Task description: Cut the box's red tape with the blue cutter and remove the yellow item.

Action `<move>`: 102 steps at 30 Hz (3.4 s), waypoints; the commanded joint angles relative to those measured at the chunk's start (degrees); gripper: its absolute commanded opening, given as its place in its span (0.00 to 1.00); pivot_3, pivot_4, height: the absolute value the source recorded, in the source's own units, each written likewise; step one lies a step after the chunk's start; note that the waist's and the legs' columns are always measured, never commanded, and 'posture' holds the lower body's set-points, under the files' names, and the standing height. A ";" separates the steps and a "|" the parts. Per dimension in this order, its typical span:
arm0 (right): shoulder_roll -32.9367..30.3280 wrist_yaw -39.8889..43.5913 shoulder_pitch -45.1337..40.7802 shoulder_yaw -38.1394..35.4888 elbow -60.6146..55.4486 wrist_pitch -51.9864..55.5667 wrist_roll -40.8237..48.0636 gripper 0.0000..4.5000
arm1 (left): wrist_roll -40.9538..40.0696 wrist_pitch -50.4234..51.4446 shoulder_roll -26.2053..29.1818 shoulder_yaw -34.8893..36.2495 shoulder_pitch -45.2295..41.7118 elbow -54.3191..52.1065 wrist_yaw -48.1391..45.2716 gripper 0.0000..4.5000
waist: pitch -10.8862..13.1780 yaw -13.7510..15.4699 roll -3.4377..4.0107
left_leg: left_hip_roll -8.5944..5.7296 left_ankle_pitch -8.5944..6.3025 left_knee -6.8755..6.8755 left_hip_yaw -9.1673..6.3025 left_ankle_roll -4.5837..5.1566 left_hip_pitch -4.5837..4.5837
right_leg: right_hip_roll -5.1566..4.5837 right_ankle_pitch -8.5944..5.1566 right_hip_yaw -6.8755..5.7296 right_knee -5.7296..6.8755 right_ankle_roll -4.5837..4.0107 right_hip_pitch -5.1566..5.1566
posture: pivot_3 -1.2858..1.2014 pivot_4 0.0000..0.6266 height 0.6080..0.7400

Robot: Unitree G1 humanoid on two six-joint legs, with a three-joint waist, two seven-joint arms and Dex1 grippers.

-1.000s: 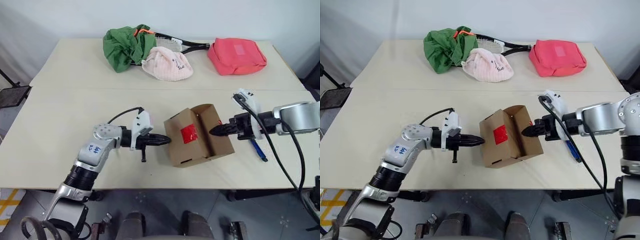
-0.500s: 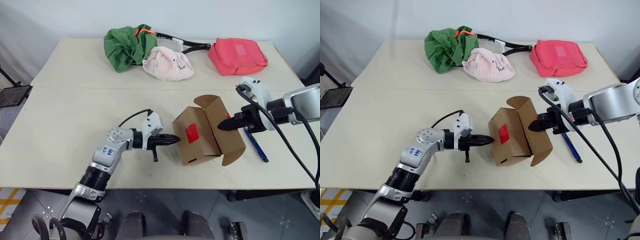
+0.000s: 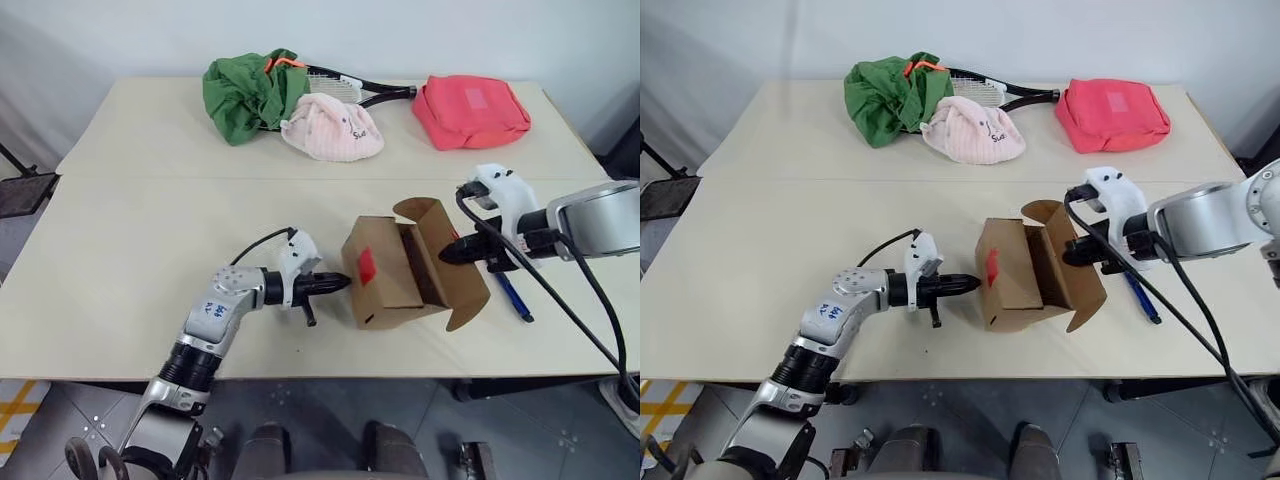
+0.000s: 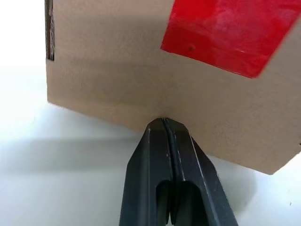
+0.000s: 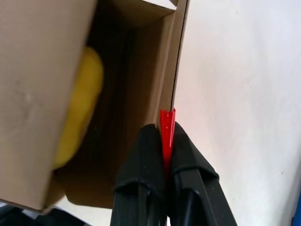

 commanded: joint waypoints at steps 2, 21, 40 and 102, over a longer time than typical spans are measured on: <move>1.92 0.72 -1.17 1.33 -3.11 -0.33 3.23 0.02 | -0.33 0.69 -0.54 -0.53 0.33 -2.51 0.87 0.00 | 0.00 0.08 0.00 | 0.00 0.00 0.00 0.00 0.00 0.00 | 0.00 0.00 0.00 0.00 0.00 0.00 | 0.52 0.24 1.00; 1.84 -4.65 1.42 0.43 -5.67 -3.87 3.22 0.02 | -3.31 7.20 11.99 2.24 2.51 -9.58 -5.57 0.00 | 0.00 0.11 0.00 | 0.02 0.00 -0.02 0.01 0.01 -0.05 | 0.01 0.01 0.00 -0.02 -0.01 -0.06 | 0.52 0.24 1.00; 1.86 -8.68 2.70 -0.55 -6.12 -5.84 3.22 0.02 | -23.61 20.89 10.28 6.58 -7.63 -19.20 -5.38 0.00 | 0.01 0.11 -0.01 | 0.02 -0.01 -0.01 0.02 0.01 -0.12 | 0.01 0.01 -0.01 -0.04 0.00 -0.12 | 0.52 0.24 1.00; 1.79 -17.19 9.20 0.92 -21.15 -13.32 3.23 0.02 | -17.62 24.43 20.04 2.61 3.69 -20.98 -1.65 0.00 | 0.01 0.13 0.00 | 0.03 -0.03 0.00 0.10 0.05 -0.09 | 0.01 0.11 0.01 -0.12 -0.03 -0.12 | 0.52 0.24 1.00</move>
